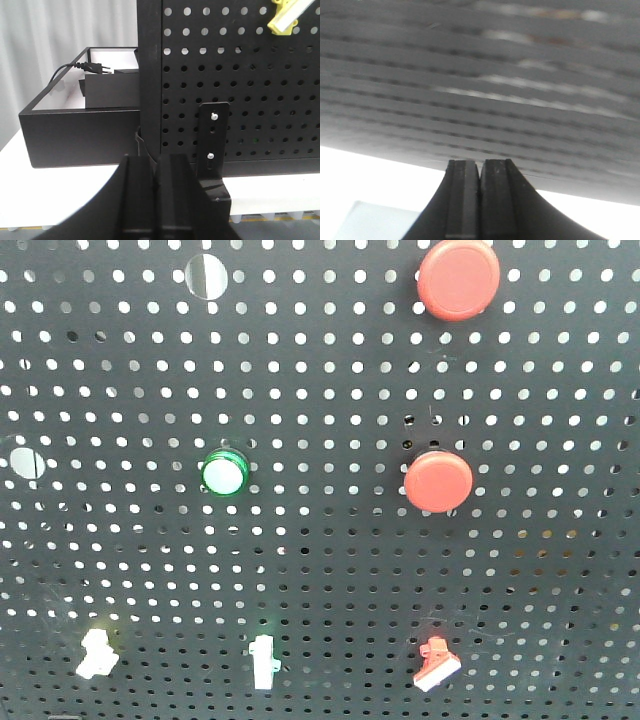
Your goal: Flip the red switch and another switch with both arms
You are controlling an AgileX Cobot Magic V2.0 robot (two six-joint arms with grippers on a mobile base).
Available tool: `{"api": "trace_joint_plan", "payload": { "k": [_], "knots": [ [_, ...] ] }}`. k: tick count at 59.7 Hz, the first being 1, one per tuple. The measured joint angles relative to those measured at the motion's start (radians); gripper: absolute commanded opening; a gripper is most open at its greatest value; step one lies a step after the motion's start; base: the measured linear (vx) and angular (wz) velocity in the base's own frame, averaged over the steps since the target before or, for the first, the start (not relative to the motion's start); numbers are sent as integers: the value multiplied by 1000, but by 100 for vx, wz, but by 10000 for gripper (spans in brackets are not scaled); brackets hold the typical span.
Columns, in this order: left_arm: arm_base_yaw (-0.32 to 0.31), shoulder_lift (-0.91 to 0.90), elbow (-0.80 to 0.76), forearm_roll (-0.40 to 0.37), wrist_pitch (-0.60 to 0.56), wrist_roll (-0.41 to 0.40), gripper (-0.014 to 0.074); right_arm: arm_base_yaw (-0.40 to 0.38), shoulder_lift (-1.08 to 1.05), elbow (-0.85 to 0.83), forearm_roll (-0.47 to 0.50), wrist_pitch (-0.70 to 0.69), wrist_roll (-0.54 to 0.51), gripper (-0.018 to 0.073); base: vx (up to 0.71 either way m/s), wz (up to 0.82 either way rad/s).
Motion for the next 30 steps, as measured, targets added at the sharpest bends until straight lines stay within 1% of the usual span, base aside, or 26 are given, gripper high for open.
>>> {"api": "trace_joint_plan", "payload": {
  "k": [8, 16, 30],
  "knots": [
    [0, 0, 0, 0, 0, 0, 3, -69, -187, 115, -26, -39, 30, -6, 0, 0],
    [0, 0, 0, 0, 1, 0, 3, -128, -225, 194, -33, -73, 30, -6, 0, 0],
    [0, 0, 0, 0, 5, 0, 3, -142, -225, 214, -33, -144, 30, -6, 0, 0]
  ]
}}
